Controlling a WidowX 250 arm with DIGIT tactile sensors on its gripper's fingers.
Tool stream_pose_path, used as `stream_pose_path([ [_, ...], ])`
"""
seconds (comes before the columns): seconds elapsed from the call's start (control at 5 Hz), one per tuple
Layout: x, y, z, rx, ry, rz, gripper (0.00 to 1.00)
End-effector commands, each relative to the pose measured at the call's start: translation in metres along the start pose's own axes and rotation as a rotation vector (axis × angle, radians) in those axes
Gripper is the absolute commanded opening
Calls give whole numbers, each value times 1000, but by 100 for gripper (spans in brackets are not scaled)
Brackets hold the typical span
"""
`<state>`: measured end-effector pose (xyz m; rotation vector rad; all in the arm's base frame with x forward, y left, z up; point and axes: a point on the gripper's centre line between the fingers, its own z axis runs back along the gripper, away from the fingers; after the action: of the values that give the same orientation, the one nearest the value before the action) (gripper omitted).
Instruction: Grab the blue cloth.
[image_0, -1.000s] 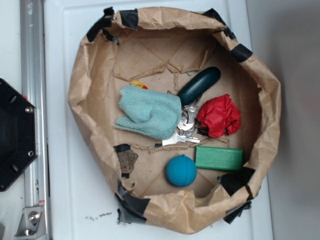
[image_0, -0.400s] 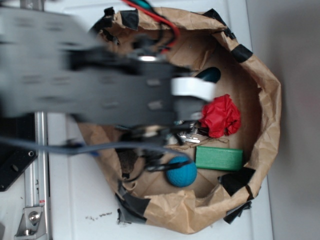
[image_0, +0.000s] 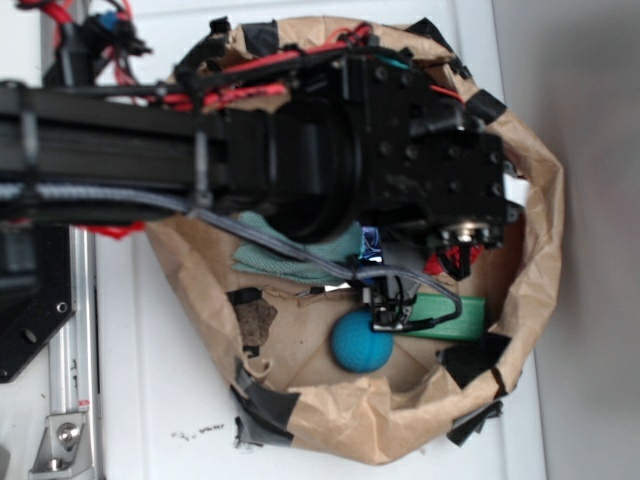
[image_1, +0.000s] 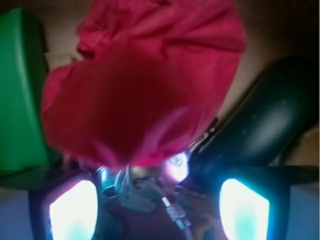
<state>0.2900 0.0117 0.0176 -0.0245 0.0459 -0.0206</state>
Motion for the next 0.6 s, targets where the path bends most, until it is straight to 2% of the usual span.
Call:
stream_pose_path([
  [0.0,-32,-27,19,-11,-57,-102,0],
  [0.2,-43,-24,48,-24,-136,-88,0],
  [0.4,-43,-17,78,-33,-216,-61,100],
])
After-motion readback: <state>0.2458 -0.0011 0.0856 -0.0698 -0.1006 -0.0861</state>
